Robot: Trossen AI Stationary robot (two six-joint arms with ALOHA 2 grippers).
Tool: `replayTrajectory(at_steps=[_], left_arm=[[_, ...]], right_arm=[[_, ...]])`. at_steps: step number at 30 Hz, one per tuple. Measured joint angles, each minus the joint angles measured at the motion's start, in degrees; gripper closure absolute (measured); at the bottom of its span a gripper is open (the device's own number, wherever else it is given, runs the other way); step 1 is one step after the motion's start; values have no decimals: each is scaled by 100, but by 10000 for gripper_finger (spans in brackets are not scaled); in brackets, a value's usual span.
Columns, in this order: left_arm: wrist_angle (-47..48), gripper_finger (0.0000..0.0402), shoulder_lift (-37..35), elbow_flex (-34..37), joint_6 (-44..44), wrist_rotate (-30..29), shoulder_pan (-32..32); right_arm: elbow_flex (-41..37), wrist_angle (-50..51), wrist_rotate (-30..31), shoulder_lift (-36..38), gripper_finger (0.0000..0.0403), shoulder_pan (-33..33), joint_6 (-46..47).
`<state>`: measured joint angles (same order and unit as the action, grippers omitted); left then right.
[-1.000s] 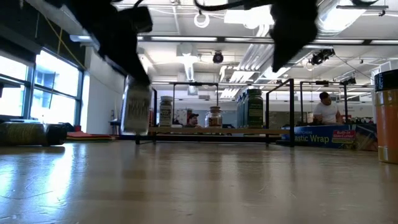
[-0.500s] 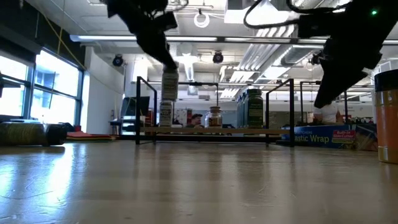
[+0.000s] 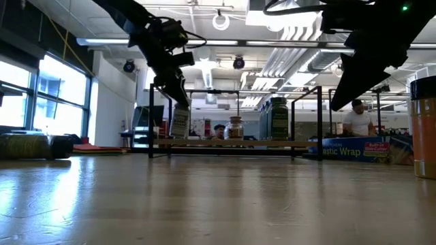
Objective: Shelf spices
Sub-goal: Put the white seasoning bottle on the shelf aligned with the other white seasoning bottle
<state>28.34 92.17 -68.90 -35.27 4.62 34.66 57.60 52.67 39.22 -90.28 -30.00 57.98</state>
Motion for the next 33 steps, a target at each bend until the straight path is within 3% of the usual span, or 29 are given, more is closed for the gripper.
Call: replayTrajectory(at_steps=[6, 20, 33], left_arm=[[-145, 164, -17, 2, -149, -34, 105], [-188, 158, -18, 2, -446, -316, 171], [-342, 200, -18, 2, -98, -789, 176]], right_arm=[[2, -91, 0, 0, 114, 8, 2], [7, -196, -131, -2, 114, 114, -2], [7, -273, -130, -4, 114, 114, -17]])
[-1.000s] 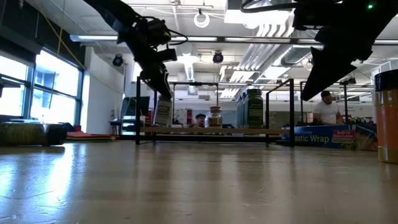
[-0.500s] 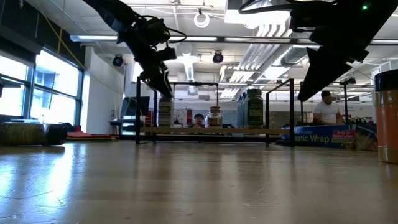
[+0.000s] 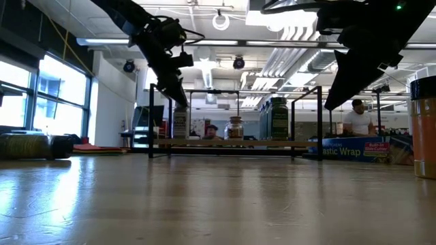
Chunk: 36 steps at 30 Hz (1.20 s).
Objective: Shelf spices
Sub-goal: Put the white seasoning bottle on the shelf aligned with the other white seasoning bottle
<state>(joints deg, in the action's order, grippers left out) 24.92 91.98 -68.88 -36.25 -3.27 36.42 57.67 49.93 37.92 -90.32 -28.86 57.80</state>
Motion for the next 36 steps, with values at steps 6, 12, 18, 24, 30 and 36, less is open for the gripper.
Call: replayTrajectory(at_steps=[6, 12, 18, 24, 30, 36], left_arm=[[-250, 211, 0, 0, 349, -149, -11], [-236, 212, -3, 0, 410, -207, -47], [-216, 212, -259, 0, 362, -300, -211], [-214, 212, -796, 0, 709, -345, -555], [-232, 212, -1036, 28, 2042, 321, -1205], [-1000, 212, -1028, 743, 2530, 263, -2173]], right_arm=[[0, -7, 1, 0, 114, 0, 0], [0, -7, 1, 0, 114, 0, 0], [0, -9, 22, 0, 114, 0, -24], [566, 676, -133, 199, 114, -4, -400], [2157, 2646, -2169, 374, 114, 98, -1161], [2254, 3530, -4429, 472, 114, -78, -892]])
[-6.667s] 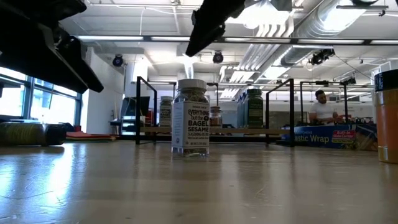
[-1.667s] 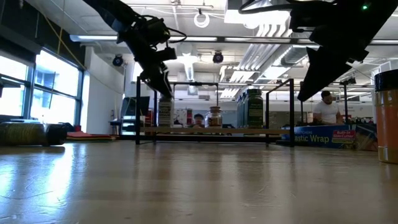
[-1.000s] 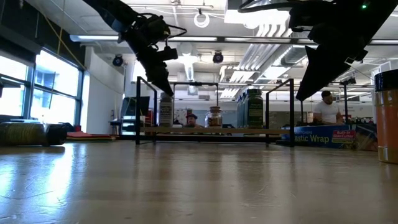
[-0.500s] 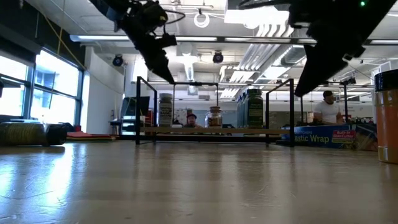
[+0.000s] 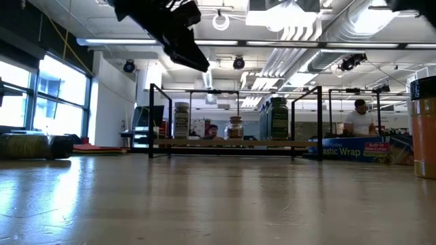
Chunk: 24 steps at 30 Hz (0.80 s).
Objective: Shelf spices
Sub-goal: Put the white seasoning bottle on the shelf aligned with the other white seasoning bottle
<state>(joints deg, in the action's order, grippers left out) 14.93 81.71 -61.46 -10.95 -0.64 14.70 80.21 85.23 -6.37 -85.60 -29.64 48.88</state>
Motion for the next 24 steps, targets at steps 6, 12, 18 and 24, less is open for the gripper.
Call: replayTrajectory(at_steps=[6, 12, 18, 24], left_arm=[[-1353, 212, -2, 862, 38, -587, -874], [-1853, 212, -2, 1351, 42, -906, -1275], [-2127, 212, -2, 1601, 187, -915, -1333], [-2370, 212, -2, 1754, 187, -909, -1322]], right_arm=[[-1158, 490, -543, 48, 114, -511, -1210], [-2013, 481, -692, 44, 114, -510, -2401], [-2626, 477, -357, 57, 114, -532, -2962], [-3159, 356, -481, 57, 115, -566, -3288]])
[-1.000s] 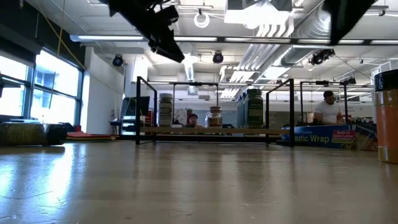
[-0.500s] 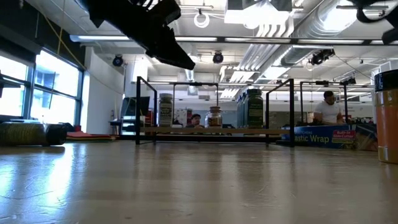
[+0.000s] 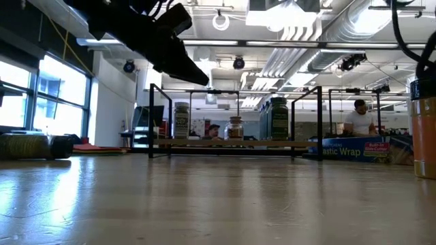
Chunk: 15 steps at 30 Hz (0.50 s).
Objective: Shelf spices
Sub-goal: Put the white seasoning bottle on the shelf aligned with the other white seasoning bottle
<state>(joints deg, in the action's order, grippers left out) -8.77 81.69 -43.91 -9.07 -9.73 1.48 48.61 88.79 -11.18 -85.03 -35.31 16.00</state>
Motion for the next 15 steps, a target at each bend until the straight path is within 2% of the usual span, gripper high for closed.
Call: replayTrajectory(at_steps=[4, 9, 15], left_arm=[[-33, 212, 0, 1, -2, 10, -1], [-40, 212, 0, 1, -3, 12, -1], [-128, 212, 0, 1, -5, 12, -1]], right_arm=[[-226, -304, -102, 0, 139, 0, 74], [-106, -561, -58, 0, 224, 176, 379], [448, -829, 382, -2, 223, 759, 942]])
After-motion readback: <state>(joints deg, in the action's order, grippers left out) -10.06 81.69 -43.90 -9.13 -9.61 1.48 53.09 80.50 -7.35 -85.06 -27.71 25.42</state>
